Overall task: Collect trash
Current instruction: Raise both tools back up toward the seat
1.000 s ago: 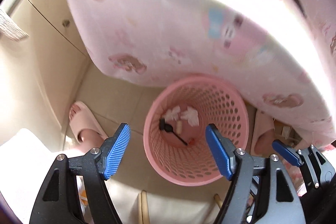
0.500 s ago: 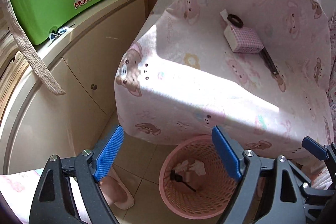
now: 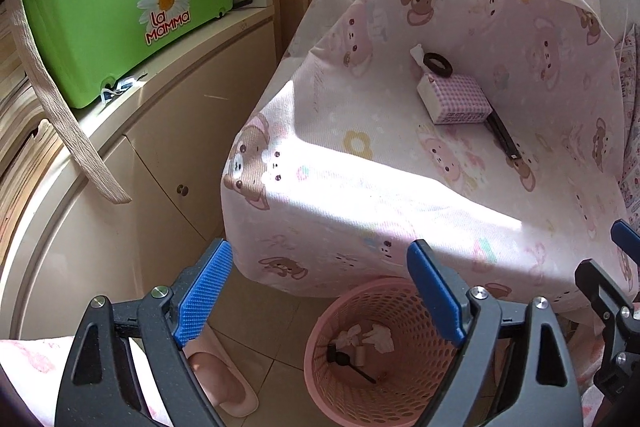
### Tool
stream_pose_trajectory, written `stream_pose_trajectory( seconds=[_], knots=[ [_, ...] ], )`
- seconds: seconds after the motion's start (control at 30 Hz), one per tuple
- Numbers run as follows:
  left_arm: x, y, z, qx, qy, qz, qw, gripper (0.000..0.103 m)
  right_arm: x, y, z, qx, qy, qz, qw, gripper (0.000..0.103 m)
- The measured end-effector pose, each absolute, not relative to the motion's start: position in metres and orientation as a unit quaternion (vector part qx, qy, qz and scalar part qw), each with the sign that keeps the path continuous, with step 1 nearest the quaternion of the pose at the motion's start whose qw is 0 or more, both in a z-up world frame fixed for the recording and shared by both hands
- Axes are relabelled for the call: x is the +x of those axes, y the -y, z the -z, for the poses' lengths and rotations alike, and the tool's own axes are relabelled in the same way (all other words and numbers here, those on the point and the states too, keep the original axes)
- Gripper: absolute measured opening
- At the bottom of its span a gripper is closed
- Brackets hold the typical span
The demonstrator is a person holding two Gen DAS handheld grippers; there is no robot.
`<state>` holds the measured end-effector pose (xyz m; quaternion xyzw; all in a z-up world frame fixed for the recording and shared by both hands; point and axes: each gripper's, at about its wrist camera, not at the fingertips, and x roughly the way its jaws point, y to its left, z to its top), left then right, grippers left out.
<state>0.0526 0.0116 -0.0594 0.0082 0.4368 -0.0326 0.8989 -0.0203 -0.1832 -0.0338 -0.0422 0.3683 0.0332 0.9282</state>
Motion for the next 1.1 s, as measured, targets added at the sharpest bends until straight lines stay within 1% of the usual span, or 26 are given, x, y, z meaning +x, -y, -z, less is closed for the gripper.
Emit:
stream_pose_trajectory(
  seconds=[0.17,0.27,0.4,0.6,0.8,0.93,1.1],
  knots=[
    [0.050,-0.014,0.052,0.002,-0.421,0.035,0.906,0.088,-0.016,0.193,0.034,-0.030,-0.369,-0.016,0.929,0.075],
    [0.047,-0.013,0.048,0.003,-0.409,0.034,0.912,0.093,-0.013,0.199,0.032,-0.022,-0.366,-0.006,0.930,0.076],
    [0.042,-0.011,0.045,0.027,-0.398,0.022,0.917,0.096,-0.006,0.210,0.026,-0.007,-0.362,0.008,0.932,0.077],
    [0.056,-0.013,0.030,0.030,-0.410,0.025,0.911,0.096,0.011,0.233,0.015,0.006,-0.345,0.038,0.938,0.078],
    [0.079,-0.003,0.002,0.035,-0.396,0.054,0.916,0.096,0.031,0.263,0.011,0.071,-0.348,0.064,0.933,0.078],
    [0.099,0.013,-0.003,0.044,-0.397,0.086,0.913,0.096,0.041,0.261,0.015,0.057,-0.350,0.075,0.932,0.078],
    [0.120,0.025,0.012,0.045,-0.413,0.096,0.905,0.096,0.057,0.245,0.021,0.025,-0.364,0.045,0.930,0.078]
  ],
)
